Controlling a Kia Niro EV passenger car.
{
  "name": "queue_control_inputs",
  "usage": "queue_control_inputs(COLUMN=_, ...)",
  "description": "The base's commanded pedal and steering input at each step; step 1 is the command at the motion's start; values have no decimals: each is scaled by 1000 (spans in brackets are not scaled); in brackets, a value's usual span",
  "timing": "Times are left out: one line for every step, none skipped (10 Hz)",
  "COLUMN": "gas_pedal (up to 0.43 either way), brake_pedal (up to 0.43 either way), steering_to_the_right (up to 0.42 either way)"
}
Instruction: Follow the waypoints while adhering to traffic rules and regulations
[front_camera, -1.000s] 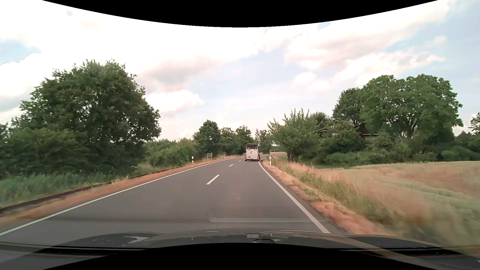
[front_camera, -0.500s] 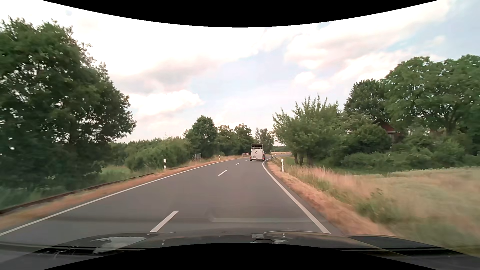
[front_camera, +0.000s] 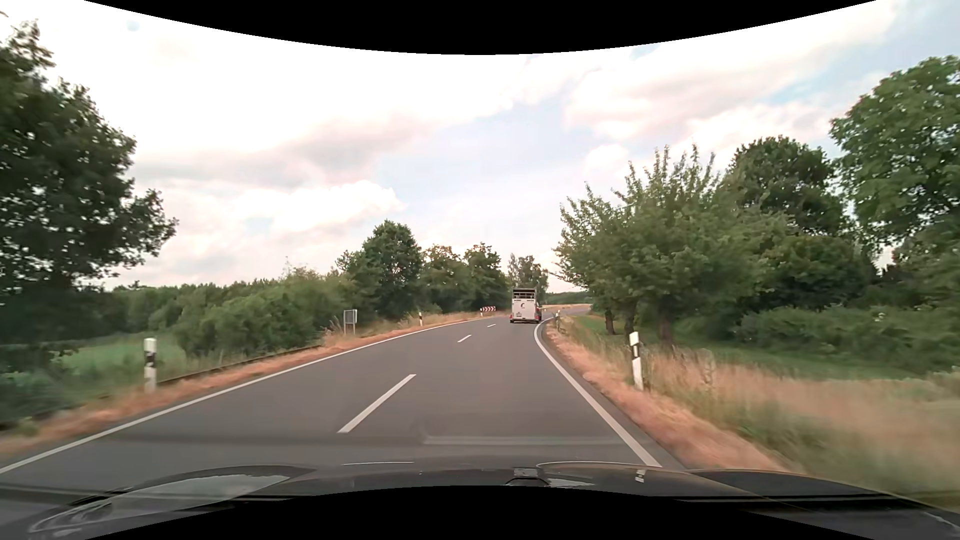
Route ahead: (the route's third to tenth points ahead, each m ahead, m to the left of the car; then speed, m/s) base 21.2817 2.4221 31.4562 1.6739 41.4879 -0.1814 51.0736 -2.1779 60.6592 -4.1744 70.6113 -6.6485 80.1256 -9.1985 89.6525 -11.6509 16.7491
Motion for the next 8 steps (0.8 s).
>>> queue_control_inputs(gas_pedal=197, brake_pedal=0, steering_to_the_right=8)
queue_control_inputs(gas_pedal=197, brake_pedal=0, steering_to_the_right=10)
queue_control_inputs(gas_pedal=197, brake_pedal=0, steering_to_the_right=13)
queue_control_inputs(gas_pedal=209, brake_pedal=0, steering_to_the_right=14)
queue_control_inputs(gas_pedal=209, brake_pedal=0, steering_to_the_right=18)
queue_control_inputs(gas_pedal=220, brake_pedal=0, steering_to_the_right=19)
queue_control_inputs(gas_pedal=220, brake_pedal=0, steering_to_the_right=19)
queue_control_inputs(gas_pedal=228, brake_pedal=0, steering_to_the_right=19)
